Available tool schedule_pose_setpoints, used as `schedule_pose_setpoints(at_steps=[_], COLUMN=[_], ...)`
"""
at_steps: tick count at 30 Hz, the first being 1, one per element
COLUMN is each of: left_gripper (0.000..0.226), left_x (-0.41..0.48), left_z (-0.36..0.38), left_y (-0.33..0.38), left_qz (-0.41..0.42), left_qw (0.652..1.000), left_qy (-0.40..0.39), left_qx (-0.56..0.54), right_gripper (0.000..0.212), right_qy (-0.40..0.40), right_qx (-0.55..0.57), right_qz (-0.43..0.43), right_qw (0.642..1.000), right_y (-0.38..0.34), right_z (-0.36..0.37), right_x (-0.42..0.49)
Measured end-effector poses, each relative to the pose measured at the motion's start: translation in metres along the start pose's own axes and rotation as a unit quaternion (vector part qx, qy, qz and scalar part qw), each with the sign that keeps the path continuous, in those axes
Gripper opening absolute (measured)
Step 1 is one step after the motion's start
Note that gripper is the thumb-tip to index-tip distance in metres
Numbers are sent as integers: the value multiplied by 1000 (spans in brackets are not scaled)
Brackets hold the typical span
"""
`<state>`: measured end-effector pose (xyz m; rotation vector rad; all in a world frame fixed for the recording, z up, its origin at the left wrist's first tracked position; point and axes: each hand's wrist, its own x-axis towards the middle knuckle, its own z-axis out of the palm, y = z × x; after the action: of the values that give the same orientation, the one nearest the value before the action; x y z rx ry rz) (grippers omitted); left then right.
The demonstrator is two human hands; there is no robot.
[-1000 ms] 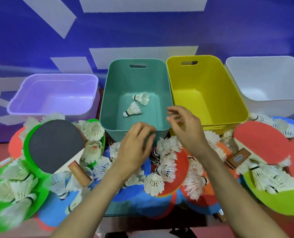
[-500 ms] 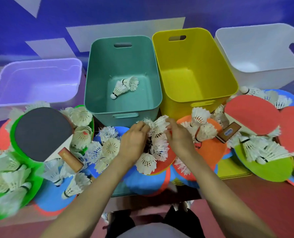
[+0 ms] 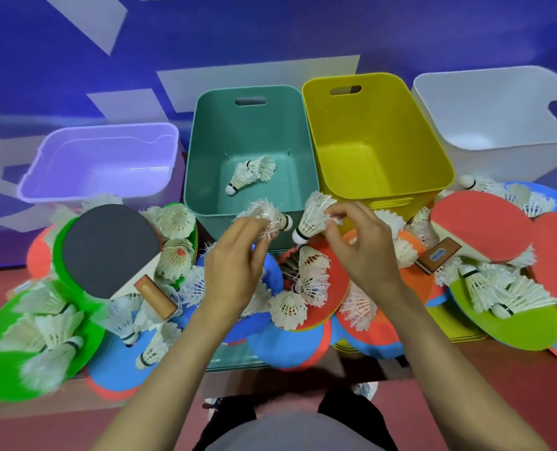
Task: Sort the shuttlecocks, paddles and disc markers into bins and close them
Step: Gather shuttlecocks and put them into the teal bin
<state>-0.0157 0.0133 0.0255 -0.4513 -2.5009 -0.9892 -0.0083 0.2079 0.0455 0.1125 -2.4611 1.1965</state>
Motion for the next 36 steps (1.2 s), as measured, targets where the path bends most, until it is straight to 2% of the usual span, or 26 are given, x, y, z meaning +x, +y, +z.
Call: schedule_pose_setpoints(at_steps=[6,10,13,15,17,20,22,28,31,33,36], left_gripper=[8,14,18,18,16,18,23,47,58,56,47], left_x=[47,87,112,127,141,157,169,213,228,231,229], left_z=[-24,-27,-19,-9,4,21,30,51,58,61,62], left_y=[-10,-35,-52,-61,-72,-90,-100,-123,-132,-137,-142], left_qz=[9,-43,-57,-82,-105,-128,-140,-171,-195,-205,-204], left_qw=[999,998,991,973,947,916,903,900,881,872,878], left_qy=[27,-25,-78,-154,-229,-292,-313,-319,-359,-376,-373], left_qx=[-25,47,89,152,201,242,259,243,237,236,223], right_gripper=[10,9,11,11,13,20,24,24,39,43,38], right_qy=[33,21,-29,-92,-161,-224,-242,-249,-285,-301,-301], right_qx=[32,6,-42,-101,-173,-246,-274,-328,-333,-336,-330], right_qz=[-27,-25,-14,-1,21,47,48,28,22,24,27], right_qw=[999,999,999,991,972,942,929,911,898,892,894], right_y=[-30,-30,-19,-8,3,18,25,42,51,56,60], right_z=[9,31,51,65,80,103,116,144,153,157,156], right_x=[43,81,113,135,156,185,204,255,268,270,266])
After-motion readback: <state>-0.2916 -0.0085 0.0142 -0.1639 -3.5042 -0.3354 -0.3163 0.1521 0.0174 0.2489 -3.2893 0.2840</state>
